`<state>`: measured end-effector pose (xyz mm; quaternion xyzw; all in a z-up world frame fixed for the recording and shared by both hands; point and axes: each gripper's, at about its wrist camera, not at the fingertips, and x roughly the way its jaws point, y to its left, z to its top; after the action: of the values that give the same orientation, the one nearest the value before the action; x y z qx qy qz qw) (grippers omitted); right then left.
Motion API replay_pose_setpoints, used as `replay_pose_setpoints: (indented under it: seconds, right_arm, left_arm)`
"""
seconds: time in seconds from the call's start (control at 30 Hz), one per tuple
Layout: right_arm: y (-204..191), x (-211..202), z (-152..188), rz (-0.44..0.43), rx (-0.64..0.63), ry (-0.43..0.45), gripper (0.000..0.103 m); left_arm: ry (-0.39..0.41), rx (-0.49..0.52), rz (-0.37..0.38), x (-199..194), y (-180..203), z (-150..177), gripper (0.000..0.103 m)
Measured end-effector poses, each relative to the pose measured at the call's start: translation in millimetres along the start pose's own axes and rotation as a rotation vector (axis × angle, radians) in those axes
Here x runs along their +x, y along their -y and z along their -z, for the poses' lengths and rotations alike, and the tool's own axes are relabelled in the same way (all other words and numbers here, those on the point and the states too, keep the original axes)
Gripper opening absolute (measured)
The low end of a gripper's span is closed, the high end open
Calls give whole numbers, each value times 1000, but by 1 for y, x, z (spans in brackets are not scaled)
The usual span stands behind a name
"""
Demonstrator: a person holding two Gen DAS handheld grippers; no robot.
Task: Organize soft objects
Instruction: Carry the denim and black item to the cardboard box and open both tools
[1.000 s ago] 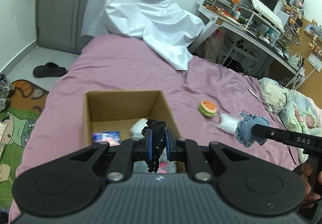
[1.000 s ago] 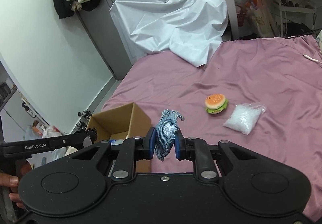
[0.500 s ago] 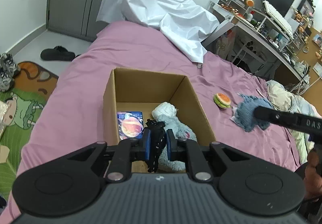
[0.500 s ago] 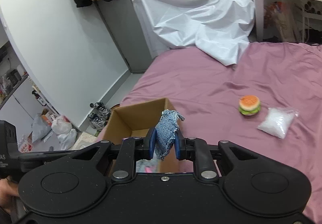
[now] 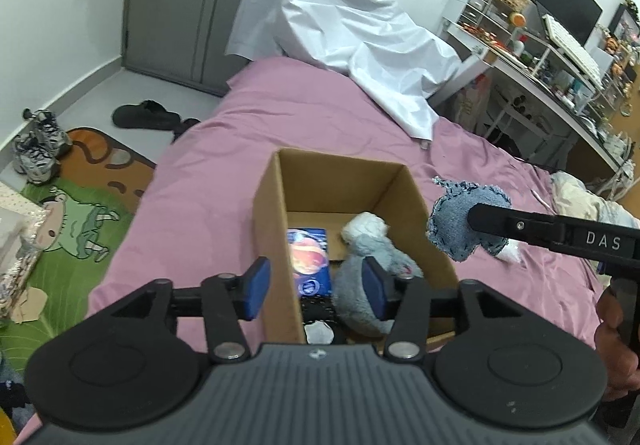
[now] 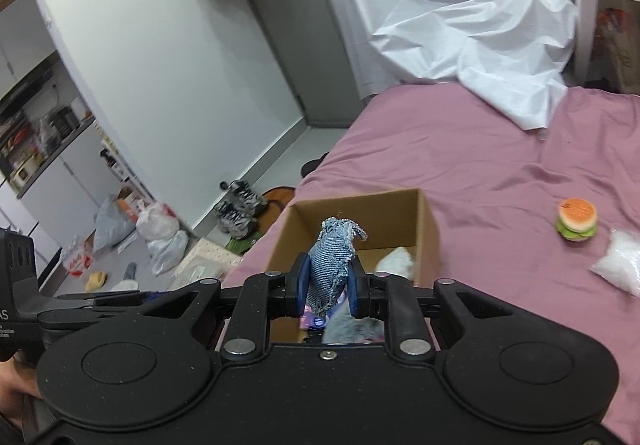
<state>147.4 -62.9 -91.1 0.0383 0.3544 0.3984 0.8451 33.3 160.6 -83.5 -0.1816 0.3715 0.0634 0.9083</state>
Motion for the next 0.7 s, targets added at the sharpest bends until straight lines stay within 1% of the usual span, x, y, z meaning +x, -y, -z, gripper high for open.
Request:
replay_pose_setpoints:
  seconds: [0.07, 0.13, 0.2, 0.37, 0.57, 0.6, 0.63, 0.67, 0.7]
  right_arm:
    - [-5, 4, -3, -7, -12, -4, 20]
    - [-8, 7, -6, -7, -16, -2, 21]
    - [-9, 9, -9, 0, -25, 0, 21]
    - [-9, 16, -16, 26, -43, 4, 22]
    - [-13, 27, -22, 31, -54, 0, 23]
    - [-15, 29, -23, 25, -56, 7, 24]
    - [-17, 29, -24, 17, -61, 18, 41]
    - [-18, 31, -25, 20, -69, 27, 52]
    - [-20, 31, -26, 35, -73, 35, 70]
  left_arm:
    - [4, -5, -15, -2, -3, 1, 56]
    - [10, -8, -35, -3, -5, 1, 65]
    - [25, -6, -51, -5, -6, 1, 69]
    - [29, -18, -59, -5, -10, 1, 73]
    - [39, -29, -78, -6, -15, 2, 77]
    - [41, -29, -81, -7, -16, 2, 77]
    - [44, -29, -82, -8, -16, 2, 78]
    - [47, -28, -83, -8, -18, 1, 78]
    - [51, -27, -84, -9, -19, 1, 79]
